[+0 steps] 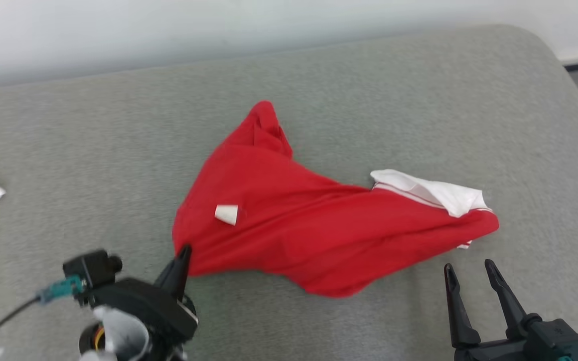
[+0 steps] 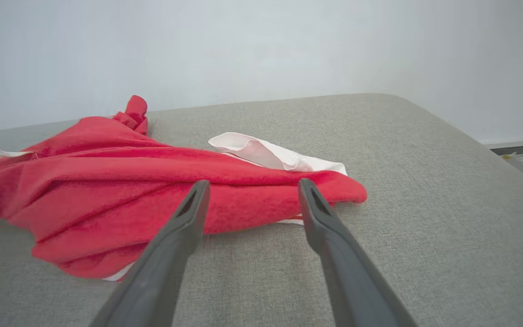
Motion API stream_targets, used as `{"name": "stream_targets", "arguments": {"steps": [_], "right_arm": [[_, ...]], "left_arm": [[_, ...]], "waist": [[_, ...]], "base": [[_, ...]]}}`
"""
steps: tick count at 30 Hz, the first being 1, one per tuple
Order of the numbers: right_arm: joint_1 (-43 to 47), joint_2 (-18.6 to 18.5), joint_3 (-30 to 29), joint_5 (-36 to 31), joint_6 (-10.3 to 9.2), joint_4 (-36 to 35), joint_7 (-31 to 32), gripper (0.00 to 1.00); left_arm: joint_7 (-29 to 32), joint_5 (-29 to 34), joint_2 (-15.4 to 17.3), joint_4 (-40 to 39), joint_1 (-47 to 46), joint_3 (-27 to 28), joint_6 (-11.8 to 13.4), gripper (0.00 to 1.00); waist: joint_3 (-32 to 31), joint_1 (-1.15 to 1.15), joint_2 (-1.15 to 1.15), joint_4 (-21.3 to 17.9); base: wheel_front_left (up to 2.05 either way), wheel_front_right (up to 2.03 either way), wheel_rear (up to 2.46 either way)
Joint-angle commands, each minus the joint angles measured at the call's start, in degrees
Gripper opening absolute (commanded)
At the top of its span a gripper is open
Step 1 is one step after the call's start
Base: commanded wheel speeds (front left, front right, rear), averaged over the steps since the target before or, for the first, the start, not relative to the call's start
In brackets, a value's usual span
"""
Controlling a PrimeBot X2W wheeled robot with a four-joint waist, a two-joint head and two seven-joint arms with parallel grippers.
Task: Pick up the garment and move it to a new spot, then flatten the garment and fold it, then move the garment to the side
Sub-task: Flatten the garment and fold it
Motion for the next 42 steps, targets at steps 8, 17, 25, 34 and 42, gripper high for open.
{"name": "stream_targets", "arguments": {"steps": [8, 17, 25, 34, 42], "right_arm": [[0.88, -0.01, 0.08, -0.58, -0.13, -1.13, 1.17, 1.00], [1.19, -0.01, -0.24, -0.17, -0.13, -1.61, 1.48, 1.00], [0.98, -0.01, -0.93, 0.11, -0.13, -1.42, 1.31, 1.00], [0.97, -0.01, -3.64, -0.72, -0.13, -1.46, 2.59, 1.00], [0.31, 0.00, -7.14, -1.87, -0.13, -1.57, 7.45, 1.00]], "left_arm": [[-1.96, -0.70, -0.48, -2.63, 8.60, -1.75, 2.48, 0.00], [-5.15, -0.04, -0.65, -1.24, 10.80, -3.39, 3.00, 1.00], [-12.92, 3.19, 0.68, 3.34, 10.23, -3.64, 0.48, 1.00], [-32.00, 12.08, 3.99, 6.79, 11.35, -2.97, -3.28, 1.00], [-35.21, 19.02, 2.86, 5.08, 14.24, 0.77, -3.99, 1.00]], "waist": [[-3.22, 0.01, 0.00, 4.51], [-3.47, 0.01, 0.00, 5.22], [-4.30, 0.01, 0.00, 6.00], [-6.19, 0.01, 0.00, 7.58], [-8.05, 0.01, 0.00, 8.93]], "base": [[0.00, 0.00, 0.00], [0.00, 0.00, 0.00], [0.00, 0.00, 0.00], [0.00, 0.00, 0.00], [0.00, 0.00, 0.00]]}}
